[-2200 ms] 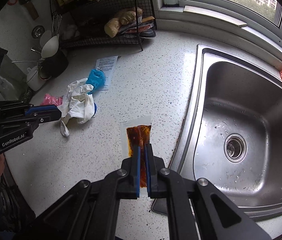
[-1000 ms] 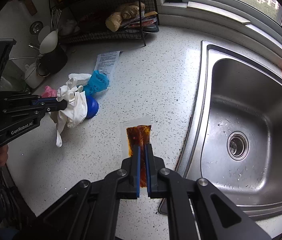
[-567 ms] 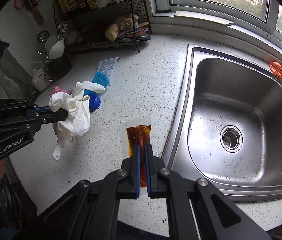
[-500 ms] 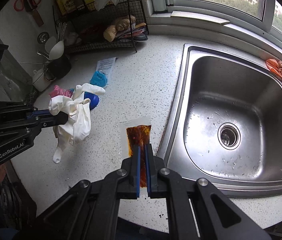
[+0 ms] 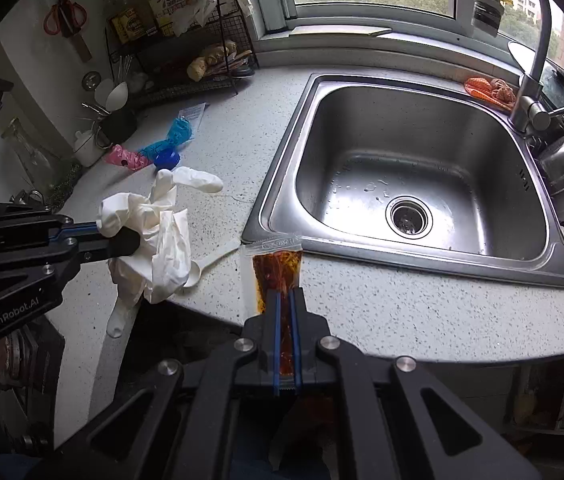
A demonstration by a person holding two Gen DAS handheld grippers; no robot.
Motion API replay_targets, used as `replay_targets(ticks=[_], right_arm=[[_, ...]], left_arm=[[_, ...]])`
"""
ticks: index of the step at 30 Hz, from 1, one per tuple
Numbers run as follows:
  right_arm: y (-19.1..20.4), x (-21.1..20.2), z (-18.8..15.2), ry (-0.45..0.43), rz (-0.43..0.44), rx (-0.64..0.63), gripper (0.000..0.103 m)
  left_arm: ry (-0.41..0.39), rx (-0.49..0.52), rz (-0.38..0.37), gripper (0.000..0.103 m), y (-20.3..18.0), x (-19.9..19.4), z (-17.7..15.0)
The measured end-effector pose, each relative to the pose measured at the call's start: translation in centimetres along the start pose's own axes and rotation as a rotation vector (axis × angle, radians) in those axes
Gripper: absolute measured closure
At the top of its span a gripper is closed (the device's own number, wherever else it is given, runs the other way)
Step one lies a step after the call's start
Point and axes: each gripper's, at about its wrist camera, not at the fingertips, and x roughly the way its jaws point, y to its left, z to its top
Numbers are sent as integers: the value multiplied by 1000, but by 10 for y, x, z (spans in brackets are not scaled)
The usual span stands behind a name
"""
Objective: Collect trash
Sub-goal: 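Lift the gloves and sauce packet and lower them toward the red bin, then open the left gripper over the red bin while right releases the packet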
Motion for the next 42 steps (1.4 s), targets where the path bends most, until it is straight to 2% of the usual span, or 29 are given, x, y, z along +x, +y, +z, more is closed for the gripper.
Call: replay_targets(ticks=[10, 21, 27, 30, 34, 37, 42], right_arm=[[-27, -26, -73, 41, -16, 62, 99], [-54, -11, -107, 87, -19, 149, 99], [-65, 29, -129, 128, -19, 146, 99], [-73, 56, -147, 149, -17, 149, 99], [-84, 101, -167, 188, -29, 161, 99], [-93, 129, -178, 202, -34, 174, 99], [-108, 168, -196, 211, -51, 193, 99]], left_arm=[[61, 26, -43, 102, -76, 16, -44], [141, 77, -73, 102, -116, 62, -55], [206, 71, -89, 102, -117, 117, -74], [243, 76, -112, 102, -115, 154, -90], [290, 68, -104, 102, -112, 210, -113], [288, 59, -85, 102, -111, 242, -126], [302, 24, -97, 102, -112, 289, -145]])
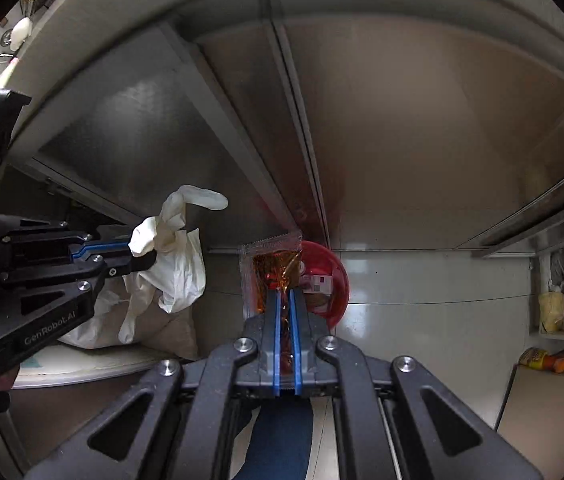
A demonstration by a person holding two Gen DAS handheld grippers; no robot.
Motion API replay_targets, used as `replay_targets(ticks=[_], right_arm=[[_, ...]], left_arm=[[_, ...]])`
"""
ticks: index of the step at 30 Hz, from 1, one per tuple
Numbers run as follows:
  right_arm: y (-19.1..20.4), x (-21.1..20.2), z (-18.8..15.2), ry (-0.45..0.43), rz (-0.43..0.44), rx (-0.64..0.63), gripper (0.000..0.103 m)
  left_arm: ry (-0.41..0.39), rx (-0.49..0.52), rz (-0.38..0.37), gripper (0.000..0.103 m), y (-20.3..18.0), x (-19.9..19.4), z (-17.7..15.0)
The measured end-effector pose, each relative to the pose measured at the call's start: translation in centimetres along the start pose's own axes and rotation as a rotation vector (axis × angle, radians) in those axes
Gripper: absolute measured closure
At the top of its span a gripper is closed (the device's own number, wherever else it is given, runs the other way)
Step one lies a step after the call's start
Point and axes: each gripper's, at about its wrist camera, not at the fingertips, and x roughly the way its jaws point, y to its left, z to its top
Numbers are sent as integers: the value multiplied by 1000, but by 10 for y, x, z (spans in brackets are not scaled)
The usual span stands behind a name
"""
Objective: Collect trash
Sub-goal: 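Open the left gripper over the red bin while right releases the packet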
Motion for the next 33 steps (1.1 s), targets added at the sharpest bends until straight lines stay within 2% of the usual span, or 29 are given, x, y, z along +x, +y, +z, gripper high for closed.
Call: replay_targets(ticks=[6, 13, 15, 17, 22, 28, 33], right_arm=[[-12, 40, -2, 22, -12, 32, 99], [-22, 51, -5, 33, -18, 48, 99], [-22, 51, -5, 34, -19, 51, 99], [-25, 49, -6, 36, -19, 59, 99], [-22, 47, -8, 41, -19, 60, 99], [-26, 54, -10, 41, -12, 59, 99], [-23, 58, -10, 45, 11, 45, 99]], left_arm=[[24, 16, -7, 102, -5, 43, 6], [40, 22, 14, 101, -15, 55, 7], [30, 30, 24, 95, -16, 56, 6], [24, 45, 38, 80, -18, 58, 6], [39, 73, 36, 66, -19, 62, 4], [43, 66, 23, 65, -12, 60, -4], [37, 13, 20, 64, 3, 58, -13]])
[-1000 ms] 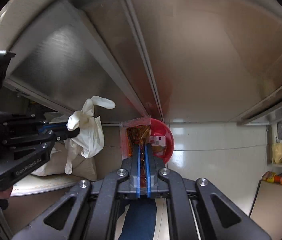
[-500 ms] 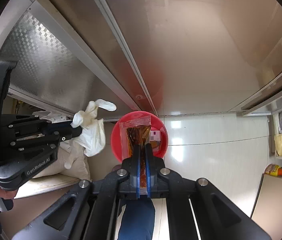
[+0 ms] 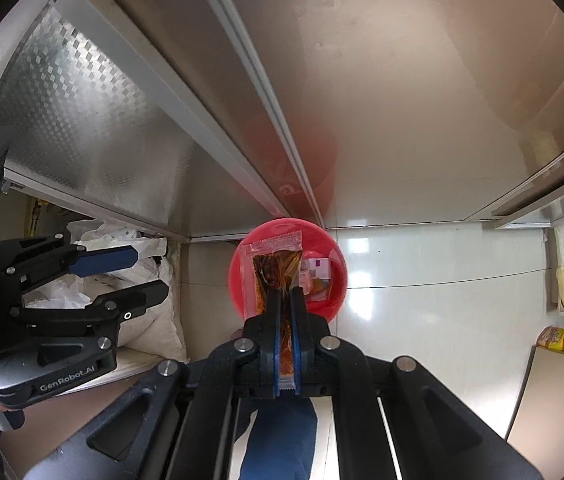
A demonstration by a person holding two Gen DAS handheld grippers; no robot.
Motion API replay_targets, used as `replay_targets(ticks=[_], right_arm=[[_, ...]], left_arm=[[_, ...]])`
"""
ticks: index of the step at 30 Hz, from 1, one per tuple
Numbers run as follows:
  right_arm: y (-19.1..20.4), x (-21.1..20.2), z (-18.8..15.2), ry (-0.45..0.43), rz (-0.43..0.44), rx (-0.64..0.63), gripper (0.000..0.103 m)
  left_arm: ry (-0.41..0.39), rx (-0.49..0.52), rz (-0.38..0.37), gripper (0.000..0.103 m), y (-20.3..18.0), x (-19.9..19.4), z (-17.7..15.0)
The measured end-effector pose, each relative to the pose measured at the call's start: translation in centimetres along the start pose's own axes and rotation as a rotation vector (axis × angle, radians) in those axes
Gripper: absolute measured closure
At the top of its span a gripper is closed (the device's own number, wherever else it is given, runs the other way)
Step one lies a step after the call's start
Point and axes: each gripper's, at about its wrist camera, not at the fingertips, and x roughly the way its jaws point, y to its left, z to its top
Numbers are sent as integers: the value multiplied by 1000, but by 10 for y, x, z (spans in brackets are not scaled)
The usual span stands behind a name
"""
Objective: Collect trash
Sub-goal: 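Open the left gripper over the red bin while right releases the packet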
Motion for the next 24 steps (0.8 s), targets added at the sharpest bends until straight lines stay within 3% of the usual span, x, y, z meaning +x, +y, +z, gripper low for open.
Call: replay_targets(ticks=[2, 7, 9, 12, 22, 23, 24], right_arm=[[2, 1, 1, -1, 9, -17, 99], [8, 10, 0, 13, 24, -58, 99], [8, 15, -1, 20, 26, -71, 99], [10, 21, -2, 24, 20, -82, 99], [21, 41, -2, 32, -31, -124, 98], [20, 42, -2, 32, -31, -122, 96], [21, 44, -2, 32, -32, -115, 83]], left_arm=[[2, -23, 12, 46, 5, 0, -2], [-20, -64, 24, 21, 17, -2, -6], [-19, -77, 28, 17, 22, -1, -8], [-1, -101, 26, 0, 29, 1, -10], [-15, -143, 29, 0, 37, -2, -17], [-14, -142, 35, 0, 36, -2, -16], [-14, -144, 40, 0, 35, -2, -16]])
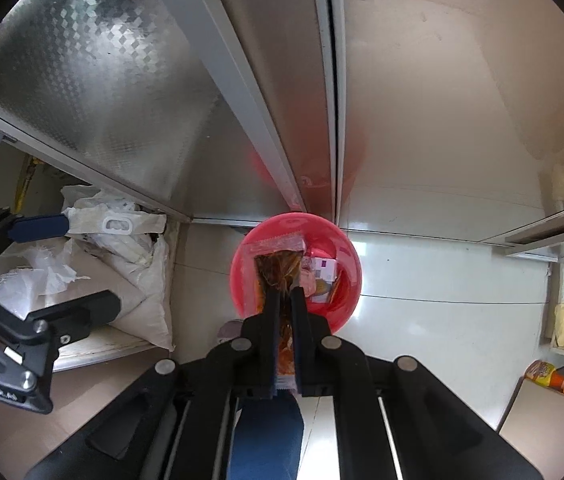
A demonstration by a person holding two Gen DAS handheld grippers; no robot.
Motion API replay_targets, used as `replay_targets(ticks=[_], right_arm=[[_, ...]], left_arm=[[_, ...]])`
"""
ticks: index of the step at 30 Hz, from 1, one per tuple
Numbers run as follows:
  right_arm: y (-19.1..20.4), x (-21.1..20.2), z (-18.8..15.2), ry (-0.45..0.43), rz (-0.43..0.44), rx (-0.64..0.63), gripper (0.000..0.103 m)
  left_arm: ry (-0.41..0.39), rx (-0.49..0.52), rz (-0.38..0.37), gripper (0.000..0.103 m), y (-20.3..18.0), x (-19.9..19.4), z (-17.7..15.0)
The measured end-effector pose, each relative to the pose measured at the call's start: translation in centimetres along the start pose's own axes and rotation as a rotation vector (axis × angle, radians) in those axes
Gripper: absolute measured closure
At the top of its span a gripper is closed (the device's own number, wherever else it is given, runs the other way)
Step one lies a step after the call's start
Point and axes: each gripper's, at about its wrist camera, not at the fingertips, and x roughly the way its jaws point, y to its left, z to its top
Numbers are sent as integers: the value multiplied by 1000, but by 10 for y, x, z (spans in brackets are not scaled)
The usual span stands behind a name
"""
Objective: Collect trash
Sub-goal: 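Open the left gripper over the red bin while right releases the packet, then raise both tools back up to the counter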
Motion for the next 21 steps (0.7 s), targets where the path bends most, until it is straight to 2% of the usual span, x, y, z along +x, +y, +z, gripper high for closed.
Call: replay_targets(ticks=[1, 3, 8, 10, 12, 19, 21], right_arm=[[0, 2, -1, -1, 6, 7, 66], [-2, 4, -1, -1, 17, 19, 56], [-4, 4, -5, 14, -14, 30, 45], [-4, -2, -7, 11, -16, 44, 35], [-6, -12, -9, -6, -20, 61, 31], [-7, -79, -15, -68, -17, 140, 12], [-4, -106, -15, -95, -23, 139, 10]], left_arm=[[-1, -2, 0, 0, 0, 0, 0], [-2, -6, -2, 0, 1, 1, -1], [-3, -2, -3, 0, 0, -3, -3], [-16, 8, -4, 0, -5, -13, -2], [-26, 25, 0, 0, -11, -26, 0], [-78, 46, 7, 0, -25, -97, 4], [-100, 59, 3, 0, -28, -123, 6]])
